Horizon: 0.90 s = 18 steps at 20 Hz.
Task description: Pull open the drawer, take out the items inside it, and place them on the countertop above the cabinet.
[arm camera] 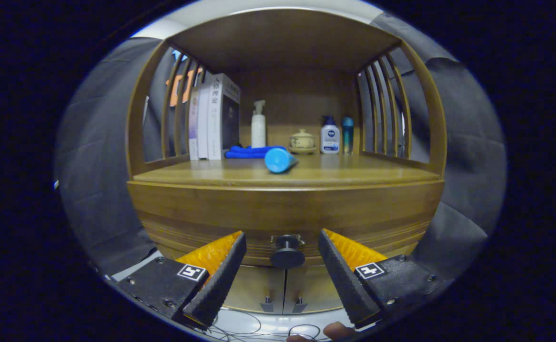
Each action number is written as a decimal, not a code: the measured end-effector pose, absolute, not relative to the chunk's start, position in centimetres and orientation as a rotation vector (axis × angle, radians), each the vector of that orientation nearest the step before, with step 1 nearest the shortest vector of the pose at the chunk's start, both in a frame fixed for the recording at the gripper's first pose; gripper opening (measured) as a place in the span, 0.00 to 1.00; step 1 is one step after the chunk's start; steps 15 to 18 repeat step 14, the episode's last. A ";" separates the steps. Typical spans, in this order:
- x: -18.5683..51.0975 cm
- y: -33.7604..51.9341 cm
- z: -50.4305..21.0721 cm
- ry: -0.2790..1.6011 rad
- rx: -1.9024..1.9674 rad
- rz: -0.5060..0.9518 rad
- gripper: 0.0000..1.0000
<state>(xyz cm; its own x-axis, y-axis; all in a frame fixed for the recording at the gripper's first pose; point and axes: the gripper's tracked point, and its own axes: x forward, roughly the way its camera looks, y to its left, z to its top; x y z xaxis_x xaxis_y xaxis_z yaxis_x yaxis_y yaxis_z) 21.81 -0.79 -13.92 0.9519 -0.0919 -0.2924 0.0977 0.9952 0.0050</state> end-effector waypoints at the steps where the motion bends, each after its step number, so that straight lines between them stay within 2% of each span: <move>1: 20.8 -0.2 -12.9 0.289 0.020 -0.076 0.99; 6: 15.6 1.3 -7.0 0.232 0.012 0.008 0.99; 13: 9.8 0.2 3.0 0.140 0.024 0.041 0.99; 18: 8.8 -0.2 4.0 0.136 0.019 0.041 0.99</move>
